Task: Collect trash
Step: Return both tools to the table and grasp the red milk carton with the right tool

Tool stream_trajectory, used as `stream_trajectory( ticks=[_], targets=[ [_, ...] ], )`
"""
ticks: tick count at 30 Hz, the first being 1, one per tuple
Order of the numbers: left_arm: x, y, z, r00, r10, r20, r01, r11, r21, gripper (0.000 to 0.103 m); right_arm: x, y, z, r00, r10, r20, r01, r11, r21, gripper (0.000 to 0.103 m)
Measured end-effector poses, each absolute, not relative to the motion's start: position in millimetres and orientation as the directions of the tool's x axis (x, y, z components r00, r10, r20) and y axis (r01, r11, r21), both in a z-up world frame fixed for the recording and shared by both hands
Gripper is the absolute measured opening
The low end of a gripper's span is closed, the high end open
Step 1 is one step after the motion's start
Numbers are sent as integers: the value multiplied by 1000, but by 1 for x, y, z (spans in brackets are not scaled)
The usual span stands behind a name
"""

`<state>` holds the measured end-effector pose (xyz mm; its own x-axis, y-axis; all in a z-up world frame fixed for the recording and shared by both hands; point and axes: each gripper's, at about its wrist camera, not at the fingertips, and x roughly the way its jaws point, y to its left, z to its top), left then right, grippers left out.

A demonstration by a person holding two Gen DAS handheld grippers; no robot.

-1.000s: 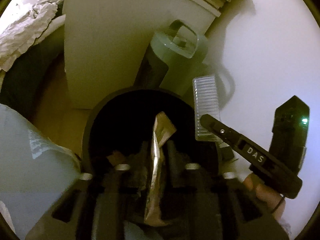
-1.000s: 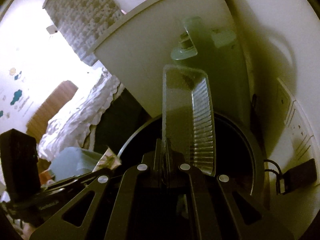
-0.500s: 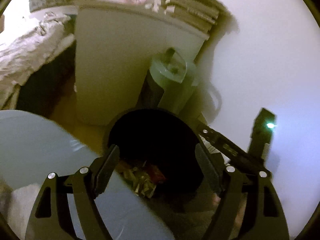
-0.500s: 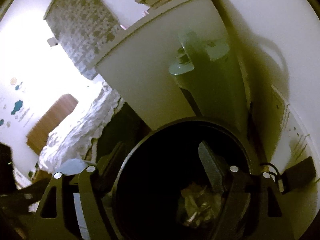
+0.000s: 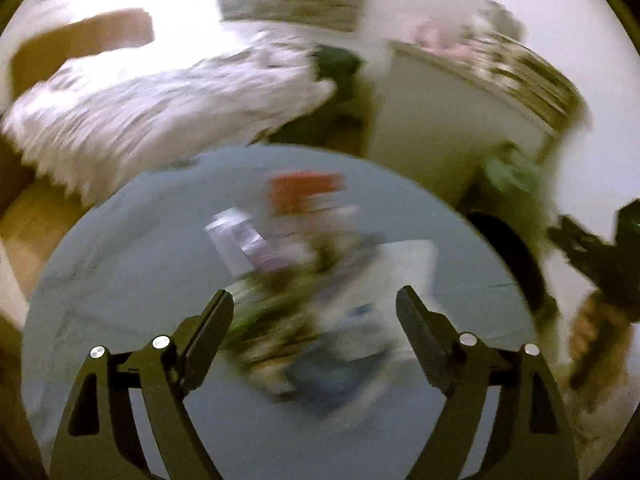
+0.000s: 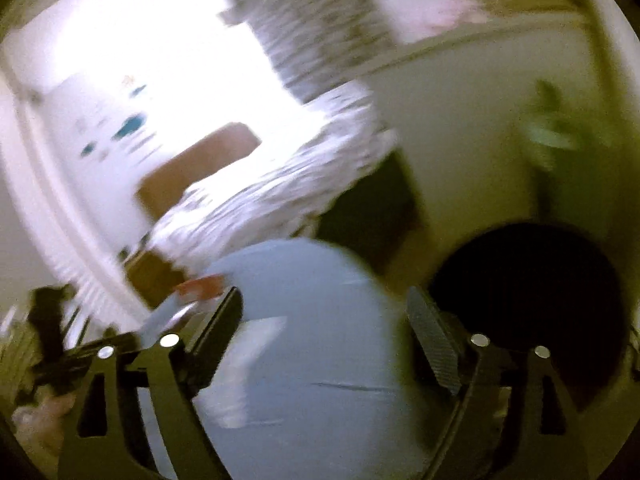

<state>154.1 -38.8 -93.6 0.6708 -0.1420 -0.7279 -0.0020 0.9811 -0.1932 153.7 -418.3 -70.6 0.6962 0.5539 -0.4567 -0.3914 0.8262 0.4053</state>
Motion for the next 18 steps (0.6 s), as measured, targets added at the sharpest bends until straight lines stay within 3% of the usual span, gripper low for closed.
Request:
stream_trajectory(
  ticks=[2, 8, 18],
  targets=[
    [155, -21, -105, 646, -134, -751, -36, 978, -206, 83, 153, -373, -51, 646, 596, -477, -473, 803, 364, 93],
    [158, -15, -122, 622, -205, -756, -10, 963, -270, 83, 177, -244, -20, 539, 598, -593, -584, 773, 248, 98],
    [157, -3, -138, 603, -195, -774, -52, 958, -282, 83, 245, -114, -80, 447, 381, -809, -511, 851, 119, 96]
  ],
)
